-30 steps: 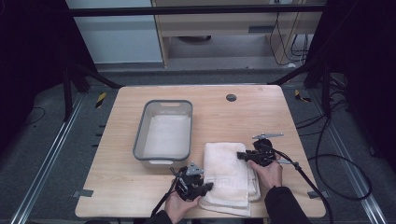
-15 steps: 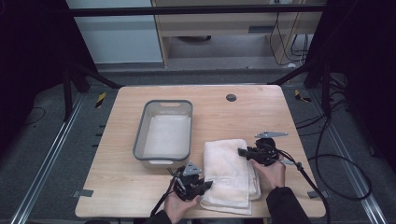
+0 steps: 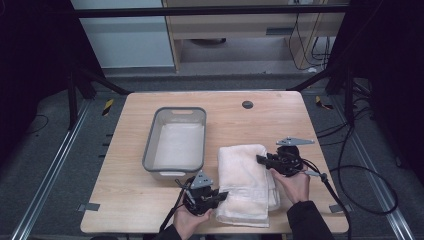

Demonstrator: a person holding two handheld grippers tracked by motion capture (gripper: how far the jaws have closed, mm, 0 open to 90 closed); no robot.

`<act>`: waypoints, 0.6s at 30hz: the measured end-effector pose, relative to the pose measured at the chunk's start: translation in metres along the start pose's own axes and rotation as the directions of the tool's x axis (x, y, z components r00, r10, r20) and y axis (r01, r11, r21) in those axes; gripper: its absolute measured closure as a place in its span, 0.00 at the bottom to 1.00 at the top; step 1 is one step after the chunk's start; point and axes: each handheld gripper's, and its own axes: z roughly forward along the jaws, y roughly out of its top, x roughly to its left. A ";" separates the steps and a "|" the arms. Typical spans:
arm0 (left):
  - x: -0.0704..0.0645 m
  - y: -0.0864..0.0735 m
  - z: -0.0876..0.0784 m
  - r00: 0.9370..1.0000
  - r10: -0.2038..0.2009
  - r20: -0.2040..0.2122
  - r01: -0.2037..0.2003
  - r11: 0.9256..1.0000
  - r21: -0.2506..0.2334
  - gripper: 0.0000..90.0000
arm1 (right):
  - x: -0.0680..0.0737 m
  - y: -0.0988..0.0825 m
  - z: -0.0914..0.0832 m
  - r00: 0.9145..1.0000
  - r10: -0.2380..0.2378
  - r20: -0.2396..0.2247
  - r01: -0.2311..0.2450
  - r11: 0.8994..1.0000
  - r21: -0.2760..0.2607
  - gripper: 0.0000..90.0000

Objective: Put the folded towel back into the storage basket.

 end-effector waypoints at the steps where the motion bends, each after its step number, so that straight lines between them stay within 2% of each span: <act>1: 0.000 0.001 -0.001 1.000 -0.002 -0.001 0.002 1.000 -0.004 0.87 | 0.001 0.001 -0.001 1.000 0.000 0.001 0.000 1.000 -0.003 0.79; 2: 0.000 0.001 -0.003 1.000 -0.001 -0.001 0.001 1.000 -0.008 0.87 | 0.003 0.003 -0.003 1.000 -0.011 0.003 0.011 1.000 -0.012 0.79; 7: -0.002 0.006 -0.010 1.000 0.003 0.004 -0.003 0.999 -0.041 0.87 | 0.004 0.006 -0.010 1.000 0.005 -0.010 -0.005 0.999 -0.036 0.79; 12: -0.003 0.010 -0.016 1.000 0.008 0.001 -0.008 0.998 -0.060 0.87 | 0.008 0.011 -0.015 1.000 -0.021 0.001 0.021 0.998 -0.058 0.79; 18: -0.004 0.016 -0.021 1.000 0.025 -0.011 -0.026 0.997 -0.074 0.87 | 0.010 0.015 -0.021 1.000 -0.003 -0.010 0.002 0.997 -0.082 0.79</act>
